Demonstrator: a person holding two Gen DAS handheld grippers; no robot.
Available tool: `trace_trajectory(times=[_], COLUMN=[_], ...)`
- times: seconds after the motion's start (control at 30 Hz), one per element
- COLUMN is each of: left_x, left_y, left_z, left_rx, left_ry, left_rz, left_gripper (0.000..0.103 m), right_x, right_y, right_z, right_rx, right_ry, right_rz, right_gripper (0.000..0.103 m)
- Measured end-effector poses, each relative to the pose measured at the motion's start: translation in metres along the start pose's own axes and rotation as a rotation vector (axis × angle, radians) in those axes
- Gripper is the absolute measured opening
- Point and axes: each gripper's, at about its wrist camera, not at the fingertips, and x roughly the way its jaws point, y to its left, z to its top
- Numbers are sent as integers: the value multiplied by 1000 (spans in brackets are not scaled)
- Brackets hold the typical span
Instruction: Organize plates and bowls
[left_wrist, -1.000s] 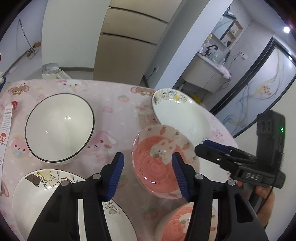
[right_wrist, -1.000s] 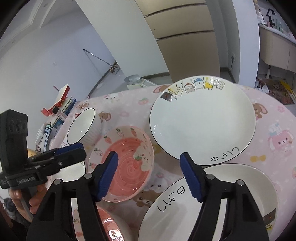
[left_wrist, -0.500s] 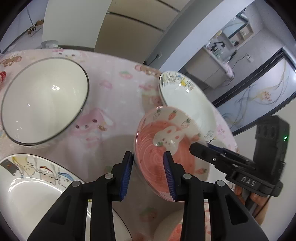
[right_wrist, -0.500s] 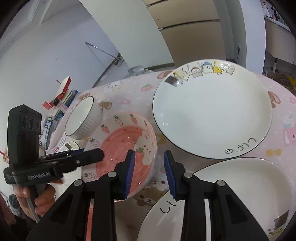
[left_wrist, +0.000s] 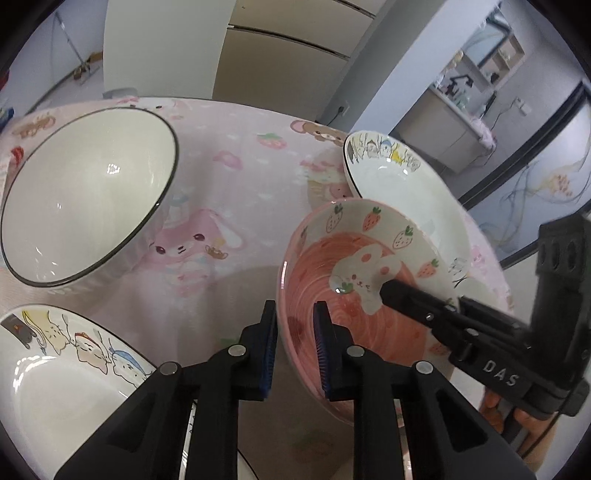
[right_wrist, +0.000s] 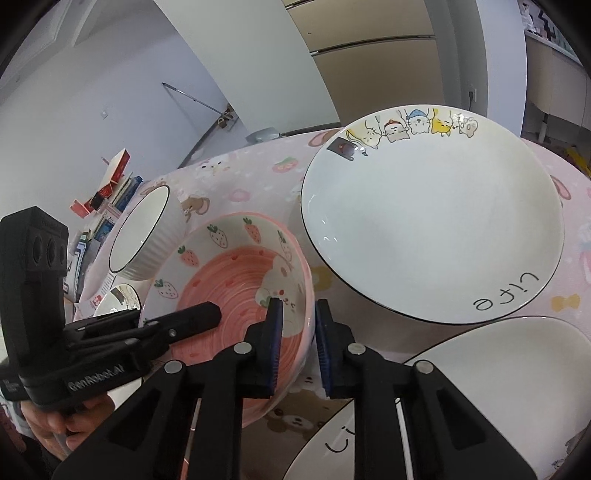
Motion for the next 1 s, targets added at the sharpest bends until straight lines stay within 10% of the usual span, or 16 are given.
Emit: trace_trajectory(times=[0.53,1.0], left_x=[2,-57], left_y=[-4,-30], left_z=[-1,0], left_rx=[44,178], left_ry=[-31,-264], left_rz=[44,117], left_gripper=[17,14], right_x=[0,-40], right_y=[1,23], right_z=[-4,6], right_rx=[-14,-81], right_ry=[-17,-174], right_rz=[-9,-1], right_gripper=[17,14])
